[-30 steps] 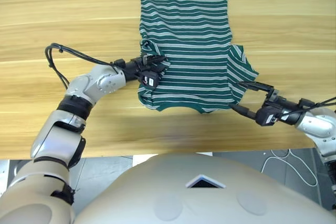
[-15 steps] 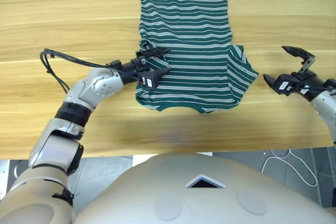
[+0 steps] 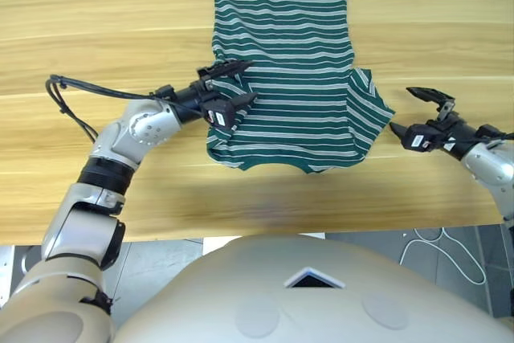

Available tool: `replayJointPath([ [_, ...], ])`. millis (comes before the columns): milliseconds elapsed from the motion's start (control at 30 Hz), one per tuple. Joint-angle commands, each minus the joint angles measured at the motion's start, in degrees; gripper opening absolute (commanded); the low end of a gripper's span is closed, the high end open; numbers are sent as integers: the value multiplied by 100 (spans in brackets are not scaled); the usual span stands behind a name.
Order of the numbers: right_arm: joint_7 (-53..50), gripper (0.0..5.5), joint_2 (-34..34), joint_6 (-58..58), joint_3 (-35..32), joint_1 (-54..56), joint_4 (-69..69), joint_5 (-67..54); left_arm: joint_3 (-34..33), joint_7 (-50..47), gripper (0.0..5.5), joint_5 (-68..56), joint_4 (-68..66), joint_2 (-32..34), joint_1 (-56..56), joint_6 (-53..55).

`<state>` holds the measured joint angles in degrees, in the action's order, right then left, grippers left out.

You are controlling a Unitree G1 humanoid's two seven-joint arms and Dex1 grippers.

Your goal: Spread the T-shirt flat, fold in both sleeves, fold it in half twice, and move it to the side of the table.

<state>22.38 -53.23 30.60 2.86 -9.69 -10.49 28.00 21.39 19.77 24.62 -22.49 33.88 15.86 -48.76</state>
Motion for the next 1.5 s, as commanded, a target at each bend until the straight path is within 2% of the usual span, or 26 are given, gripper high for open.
replayJointPath([
  [33, 80, 359, 42, -84, 215, -32, -184, 115, -74, 16, 310, 15, 81, 58, -18, -19],
  [700, -133, 4, 70, 54, 533, 414, -712, 101, -56, -100, 310, 125, 62, -14, -18, -53],
  [867, -146, 4, 86, 175, 582, 454, -751, 50, -54, -121, 310, 125, 52, -29, -12, -78],
  [1100, -281, 4, 136, 378, 311, 387, -351, -331, -86, -134, 310, 69, 72, -19, -9, -99],
  [1367, 37, 4, 66, 585, 151, 103, 629, -932, -68, -154, 310, 87, 22, -71, 31, -125],
  [1500, 264, 4, 160, 559, 328, 268, 790, -906, -67, -154, 310, 96, 29, -94, 35, -125],
])
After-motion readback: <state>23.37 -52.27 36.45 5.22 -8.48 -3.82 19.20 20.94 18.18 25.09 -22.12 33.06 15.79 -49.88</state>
